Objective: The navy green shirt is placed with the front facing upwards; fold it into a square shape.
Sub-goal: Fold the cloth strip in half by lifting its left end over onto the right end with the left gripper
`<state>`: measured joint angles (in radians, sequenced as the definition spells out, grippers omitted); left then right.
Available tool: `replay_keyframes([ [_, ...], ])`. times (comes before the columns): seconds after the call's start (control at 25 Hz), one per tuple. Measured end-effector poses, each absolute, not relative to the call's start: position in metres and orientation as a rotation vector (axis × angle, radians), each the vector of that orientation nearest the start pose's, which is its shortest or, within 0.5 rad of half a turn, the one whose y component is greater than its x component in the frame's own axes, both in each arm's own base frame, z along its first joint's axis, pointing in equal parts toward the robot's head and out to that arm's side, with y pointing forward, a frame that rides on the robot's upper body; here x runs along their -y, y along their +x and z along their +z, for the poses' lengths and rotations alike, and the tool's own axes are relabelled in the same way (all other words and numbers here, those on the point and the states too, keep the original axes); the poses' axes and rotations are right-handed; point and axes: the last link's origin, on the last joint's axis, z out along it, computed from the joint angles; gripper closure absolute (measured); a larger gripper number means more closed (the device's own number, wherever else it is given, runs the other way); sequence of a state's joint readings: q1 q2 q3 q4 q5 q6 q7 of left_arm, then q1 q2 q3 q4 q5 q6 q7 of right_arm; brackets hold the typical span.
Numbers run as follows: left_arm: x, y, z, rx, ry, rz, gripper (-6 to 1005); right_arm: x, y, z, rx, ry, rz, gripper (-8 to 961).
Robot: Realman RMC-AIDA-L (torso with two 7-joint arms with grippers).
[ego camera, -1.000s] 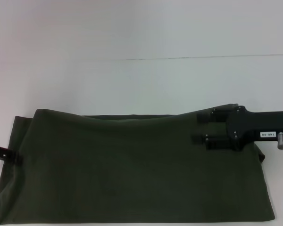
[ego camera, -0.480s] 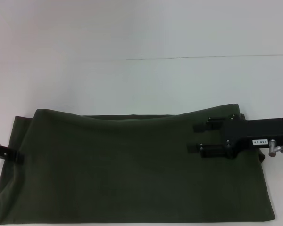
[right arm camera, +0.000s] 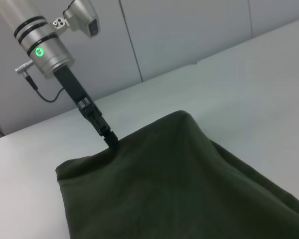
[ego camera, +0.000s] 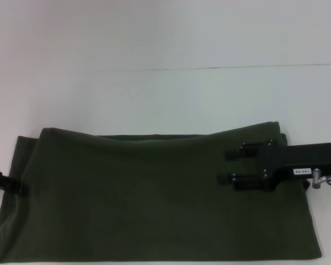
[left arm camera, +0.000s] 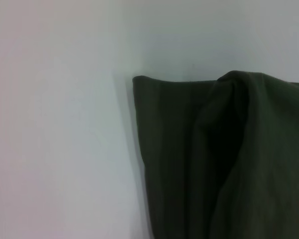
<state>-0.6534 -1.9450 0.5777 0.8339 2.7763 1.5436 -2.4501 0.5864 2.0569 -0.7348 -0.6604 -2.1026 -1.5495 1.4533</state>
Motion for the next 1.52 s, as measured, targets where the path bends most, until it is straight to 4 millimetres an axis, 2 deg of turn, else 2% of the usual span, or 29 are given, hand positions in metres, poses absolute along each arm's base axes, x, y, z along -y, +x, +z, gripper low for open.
replay_keyframes([
  [1.52, -0.3511, -0.3318, 0.0769, 1.769, -2.111, 0.178, 129, -0.3389, 0.2568, -0.0082, -0.644, -2.843, 0.522, 243],
])
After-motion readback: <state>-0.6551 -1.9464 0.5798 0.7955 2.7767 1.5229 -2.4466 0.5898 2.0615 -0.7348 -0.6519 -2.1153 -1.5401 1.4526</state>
